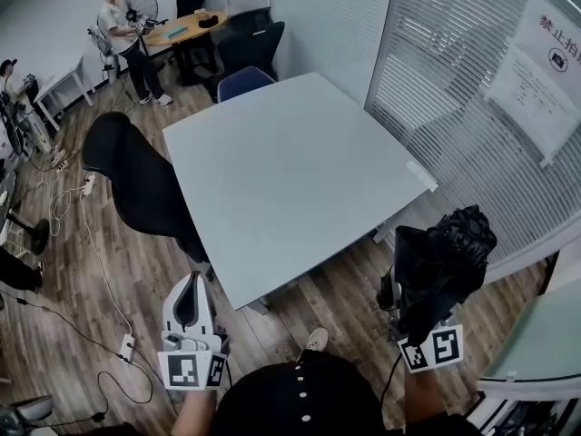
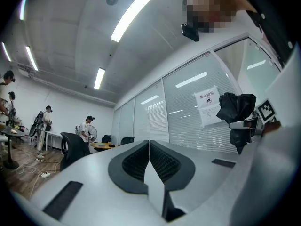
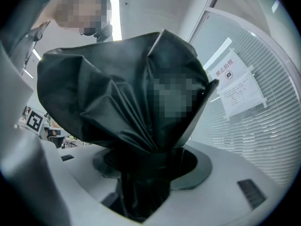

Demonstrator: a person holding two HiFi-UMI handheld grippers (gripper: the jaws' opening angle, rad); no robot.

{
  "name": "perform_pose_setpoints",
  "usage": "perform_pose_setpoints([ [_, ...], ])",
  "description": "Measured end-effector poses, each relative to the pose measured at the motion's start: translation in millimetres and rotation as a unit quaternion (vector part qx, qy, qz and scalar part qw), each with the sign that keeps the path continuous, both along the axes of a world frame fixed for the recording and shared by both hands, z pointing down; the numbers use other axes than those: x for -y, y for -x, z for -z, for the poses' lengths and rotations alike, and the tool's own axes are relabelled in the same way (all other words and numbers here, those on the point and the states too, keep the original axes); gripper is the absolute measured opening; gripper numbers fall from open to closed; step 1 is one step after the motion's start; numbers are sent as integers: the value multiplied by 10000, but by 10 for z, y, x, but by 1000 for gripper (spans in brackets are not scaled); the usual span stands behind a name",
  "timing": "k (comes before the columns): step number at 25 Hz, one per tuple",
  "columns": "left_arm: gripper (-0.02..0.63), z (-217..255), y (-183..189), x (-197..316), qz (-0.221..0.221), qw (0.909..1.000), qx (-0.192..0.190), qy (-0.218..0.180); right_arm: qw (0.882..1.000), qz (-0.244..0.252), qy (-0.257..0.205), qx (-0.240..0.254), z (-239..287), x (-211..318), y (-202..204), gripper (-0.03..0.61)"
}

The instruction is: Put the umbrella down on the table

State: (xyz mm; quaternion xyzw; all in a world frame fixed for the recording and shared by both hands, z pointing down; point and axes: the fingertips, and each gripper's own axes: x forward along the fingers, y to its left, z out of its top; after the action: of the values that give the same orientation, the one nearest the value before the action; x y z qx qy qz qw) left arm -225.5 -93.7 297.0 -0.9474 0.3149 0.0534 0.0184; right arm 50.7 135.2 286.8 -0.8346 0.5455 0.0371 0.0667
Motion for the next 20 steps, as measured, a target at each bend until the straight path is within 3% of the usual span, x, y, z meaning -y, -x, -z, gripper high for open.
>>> perform_pose_setpoints([
  [15, 17, 0, -1260, 85, -196, 9997, -103, -75, 9999, -154, -14, -75, 42, -3, -1118, 262],
  [20, 17, -64, -1659, 72, -284, 9994, -188, 61, 9997, -198, -3, -162, 52, -37, -1447, 263],
])
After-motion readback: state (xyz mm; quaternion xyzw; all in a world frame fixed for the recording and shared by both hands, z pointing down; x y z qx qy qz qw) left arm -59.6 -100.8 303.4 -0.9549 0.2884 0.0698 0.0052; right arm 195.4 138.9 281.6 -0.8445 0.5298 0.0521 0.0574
